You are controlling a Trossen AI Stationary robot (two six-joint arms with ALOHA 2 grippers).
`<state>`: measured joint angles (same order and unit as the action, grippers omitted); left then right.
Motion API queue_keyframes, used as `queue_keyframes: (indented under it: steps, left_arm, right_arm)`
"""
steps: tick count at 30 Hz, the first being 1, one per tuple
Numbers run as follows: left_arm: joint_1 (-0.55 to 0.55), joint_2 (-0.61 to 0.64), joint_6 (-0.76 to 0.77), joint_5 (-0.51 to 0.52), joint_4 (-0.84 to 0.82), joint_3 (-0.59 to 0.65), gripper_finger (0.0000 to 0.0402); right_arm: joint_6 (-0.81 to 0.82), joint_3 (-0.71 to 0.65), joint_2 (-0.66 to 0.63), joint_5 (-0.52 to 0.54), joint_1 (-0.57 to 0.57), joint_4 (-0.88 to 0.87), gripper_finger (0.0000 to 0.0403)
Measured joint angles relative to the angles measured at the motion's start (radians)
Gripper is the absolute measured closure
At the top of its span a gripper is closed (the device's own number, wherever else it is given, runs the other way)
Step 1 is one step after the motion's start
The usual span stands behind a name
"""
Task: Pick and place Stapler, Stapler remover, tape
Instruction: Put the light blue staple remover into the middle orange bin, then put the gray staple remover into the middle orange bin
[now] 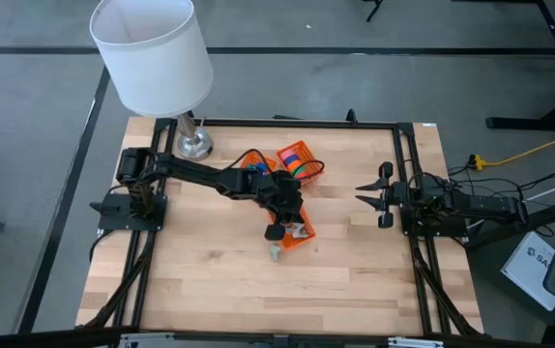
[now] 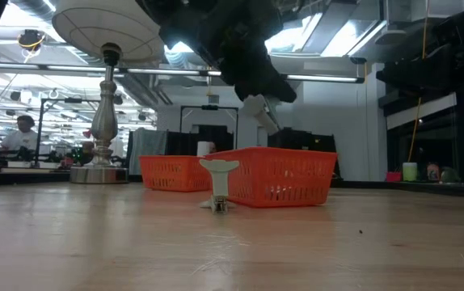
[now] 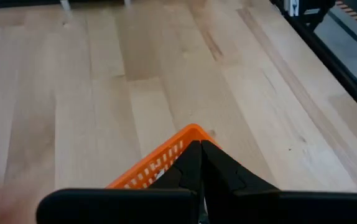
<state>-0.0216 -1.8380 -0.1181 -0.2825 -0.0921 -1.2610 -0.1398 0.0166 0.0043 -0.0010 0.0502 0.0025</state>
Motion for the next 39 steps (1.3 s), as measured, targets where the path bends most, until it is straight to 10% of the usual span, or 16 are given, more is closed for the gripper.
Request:
queue_keyframes:
  steps: [39]
  left_arm:
    - [0.058, 0.032, 0.464, -0.043, -0.315, 0.0, 0.0315]
  right_arm:
    - [0.0, 0.0, 0.0, 0.0, 0.0, 0.0, 0.0295]
